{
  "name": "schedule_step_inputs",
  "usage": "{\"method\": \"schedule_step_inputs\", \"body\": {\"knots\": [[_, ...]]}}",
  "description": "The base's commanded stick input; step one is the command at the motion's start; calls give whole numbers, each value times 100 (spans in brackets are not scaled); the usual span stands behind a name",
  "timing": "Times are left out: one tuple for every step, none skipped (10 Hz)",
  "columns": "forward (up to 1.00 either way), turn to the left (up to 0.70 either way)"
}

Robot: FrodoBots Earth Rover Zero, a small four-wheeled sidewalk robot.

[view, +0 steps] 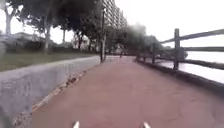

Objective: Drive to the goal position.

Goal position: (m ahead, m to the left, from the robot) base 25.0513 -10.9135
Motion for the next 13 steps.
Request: {"method": "schedule_step_inputs", "body": {"knots": [[70, 0], [70, 0], [70, 0], [70, 0], [70, 0], [70, 0], [70, 0], [70, 0], [70, 0], [70, 0], [70, 0], [70, 0], [70, 0]]}}
